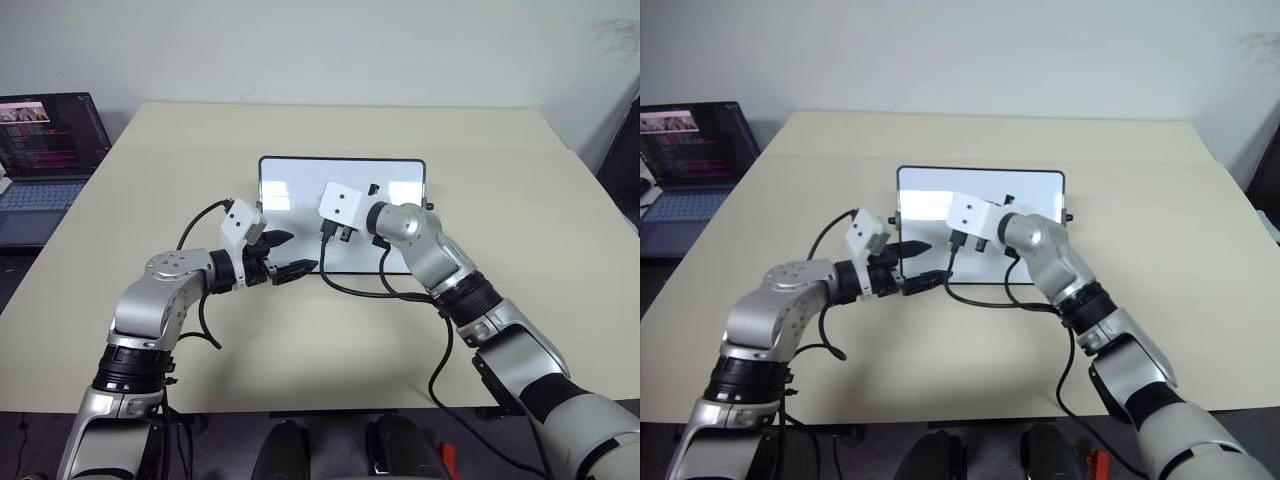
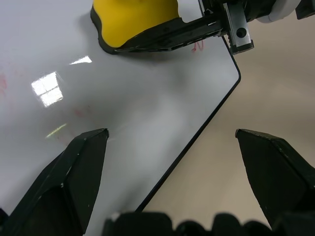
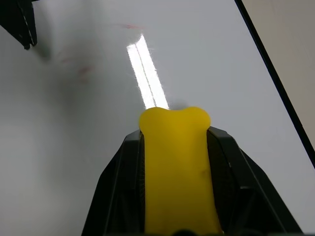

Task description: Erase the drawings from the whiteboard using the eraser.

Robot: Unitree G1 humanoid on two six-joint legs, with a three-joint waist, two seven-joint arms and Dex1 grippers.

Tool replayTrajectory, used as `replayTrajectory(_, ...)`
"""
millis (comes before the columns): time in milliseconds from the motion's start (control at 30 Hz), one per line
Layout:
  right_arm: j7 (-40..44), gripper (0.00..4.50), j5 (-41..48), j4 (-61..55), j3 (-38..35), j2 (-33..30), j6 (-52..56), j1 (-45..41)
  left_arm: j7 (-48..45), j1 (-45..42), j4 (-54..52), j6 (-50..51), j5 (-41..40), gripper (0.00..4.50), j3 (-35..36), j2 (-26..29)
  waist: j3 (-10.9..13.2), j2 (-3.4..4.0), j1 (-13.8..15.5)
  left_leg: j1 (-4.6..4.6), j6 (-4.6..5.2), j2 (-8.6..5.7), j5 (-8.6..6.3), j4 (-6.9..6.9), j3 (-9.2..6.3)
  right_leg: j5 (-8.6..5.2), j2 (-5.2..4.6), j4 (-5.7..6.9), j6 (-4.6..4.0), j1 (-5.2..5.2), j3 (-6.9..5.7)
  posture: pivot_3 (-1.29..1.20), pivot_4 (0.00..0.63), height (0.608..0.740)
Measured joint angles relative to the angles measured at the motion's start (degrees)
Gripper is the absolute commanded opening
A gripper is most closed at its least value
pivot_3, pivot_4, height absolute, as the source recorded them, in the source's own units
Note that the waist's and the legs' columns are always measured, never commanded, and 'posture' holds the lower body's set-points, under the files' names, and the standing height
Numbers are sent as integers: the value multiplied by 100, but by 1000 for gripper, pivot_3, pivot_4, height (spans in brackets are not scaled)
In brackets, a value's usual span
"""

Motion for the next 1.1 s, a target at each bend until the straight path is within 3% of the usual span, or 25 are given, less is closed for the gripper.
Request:
replayTrajectory(200, 82, 1353, 543, -599, -652, 89, 669, 393, -50, -8, 1, -13, 0, 4500, -7, -2, 0, 0, 14, -6, 0, 0, 0, 1, -1, 1, -1, -4, 2, 0, -2, 0, 150, 740)
replayTrajectory(400, 268, 1353, 1582, -2896, -1616, 209, 2403, 1128, -137, -62, -22, -28, -8, 4500, -41, -27, 3, 4, 11, -20, -4, 2, -5, -9, -3, -3, -2, -15, 2, -11, -2, 0, 150, 740)
replayTrajectory(567, 293, 1353, 1954, -4750, -1895, -412, 3606, 2144, -261, -84, -192, -31, -86, 4500, -121, -60, 3, 4, 34, -23, -7, -7, -10, -7, -1, -9, -11, -20, 9, -10, -1, 0, 150, 740)
replayTrajectory(733, 259, 1353, 2198, -5860, -2051, -1005, 4347, 3311, -428, -140, -228, -74, -110, 4500, -229, -62, 3, 4, 16, -17, -6, -6, -10, -5, 2, -11, -3, -15, 12, -8, 2, 0, 150, 740)
replayTrajectory(933, -95, 1353, 2185, -6243, -1851, -1319, 4425, 4151, -527, -301, -134, -189, -46, 4500, -476, -73, 3, 3, -20, -11, -6, 0, -10, -5, 5, -17, 33, -14, 23, -7, 11, 0, 150, 740)
replayTrajectory(1100, -429, 1353, 2126, -6126, -1555, -1291, 4265, 3986, -597, -358, 35, -320, 75, 4500, -633, -75, 4, 3, -19, -12, -7, 0, -10, -3, 7, -17, 40, -14, 22, -7, 14, 0, 150, 740)
